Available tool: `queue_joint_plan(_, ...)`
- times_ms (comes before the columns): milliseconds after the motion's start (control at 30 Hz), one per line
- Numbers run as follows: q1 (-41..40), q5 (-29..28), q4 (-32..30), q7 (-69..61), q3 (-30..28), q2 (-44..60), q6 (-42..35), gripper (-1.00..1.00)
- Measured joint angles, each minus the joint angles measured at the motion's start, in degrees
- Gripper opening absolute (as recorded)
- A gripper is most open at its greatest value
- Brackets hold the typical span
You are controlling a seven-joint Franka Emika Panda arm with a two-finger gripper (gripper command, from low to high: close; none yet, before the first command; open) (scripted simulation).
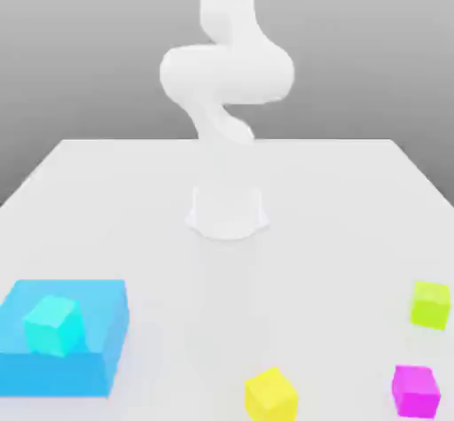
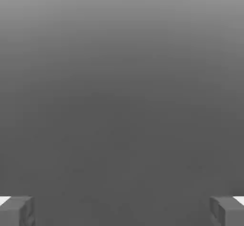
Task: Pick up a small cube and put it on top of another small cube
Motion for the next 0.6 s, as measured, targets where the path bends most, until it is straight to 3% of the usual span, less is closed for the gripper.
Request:
queue_joint_plan(267,10.7,4.9,0.2,-17.7,-3.5,17.1,4.8,0.00)
queue_joint_plan(600,18.6,9.3,0.3,-38.1,-1.5,37.8,10.7,0.00)
